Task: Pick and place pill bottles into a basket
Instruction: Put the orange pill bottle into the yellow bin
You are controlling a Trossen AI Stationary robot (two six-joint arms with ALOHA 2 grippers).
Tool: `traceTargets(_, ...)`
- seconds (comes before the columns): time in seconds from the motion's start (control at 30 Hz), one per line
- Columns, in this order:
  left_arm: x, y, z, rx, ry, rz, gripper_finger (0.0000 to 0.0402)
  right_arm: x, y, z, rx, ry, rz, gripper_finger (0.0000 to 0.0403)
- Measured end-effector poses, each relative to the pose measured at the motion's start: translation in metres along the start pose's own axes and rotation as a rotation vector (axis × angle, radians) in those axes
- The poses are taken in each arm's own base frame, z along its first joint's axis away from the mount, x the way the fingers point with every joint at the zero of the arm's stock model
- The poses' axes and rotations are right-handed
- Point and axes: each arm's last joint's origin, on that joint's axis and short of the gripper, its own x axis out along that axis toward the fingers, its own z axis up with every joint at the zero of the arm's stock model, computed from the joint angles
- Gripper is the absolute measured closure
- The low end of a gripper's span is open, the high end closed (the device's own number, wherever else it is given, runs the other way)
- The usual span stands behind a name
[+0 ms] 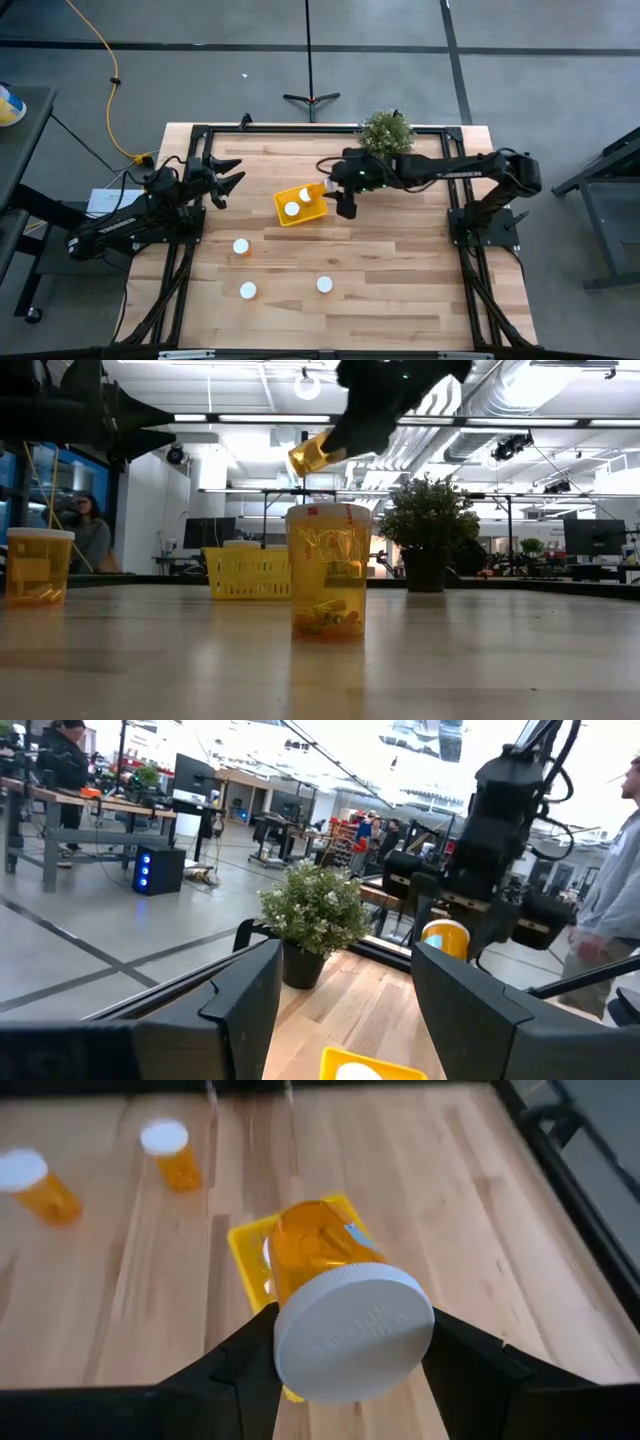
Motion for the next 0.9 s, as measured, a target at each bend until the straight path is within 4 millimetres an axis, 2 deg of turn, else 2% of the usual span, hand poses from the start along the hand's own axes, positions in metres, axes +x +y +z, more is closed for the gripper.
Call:
traceTargets(0.17, 0.0, 0.0, 0.0, 0.0, 0.001, 0.0, 0.0143, 0.017, -0.001, 0.014, -0.058, 0.2, -0.02, 0.0202)
traceTargets(0.37, 0.0, 0.0, 0.0, 0.0, 0.002, 0.0, 0.0143, 0.033, -0.002, 0.034, -0.084, 0.276, 0.038, 0.0202)
traceTargets(0.63, 0.0, 0.0, -0.001, 0.0, 0.008, 0.001, 0.0143, 0.068, -0.005, 0.023, -0.108, 0.419, 0.074, 0.0202)
traceTargets(0.73, 0.0, 0.0, -0.001, 0.0, 0.008, 0.001, 0.0143, 0.073, -0.005, 0.017, -0.114, 0.458, 0.088, 0.0202)
traceTargets(0.9, 0.0, 0.0, -0.001, 0.0, 0.009, 0.001, 0.0143, 0.073, -0.005, 0.018, -0.122, 0.446, 0.064, 0.0202)
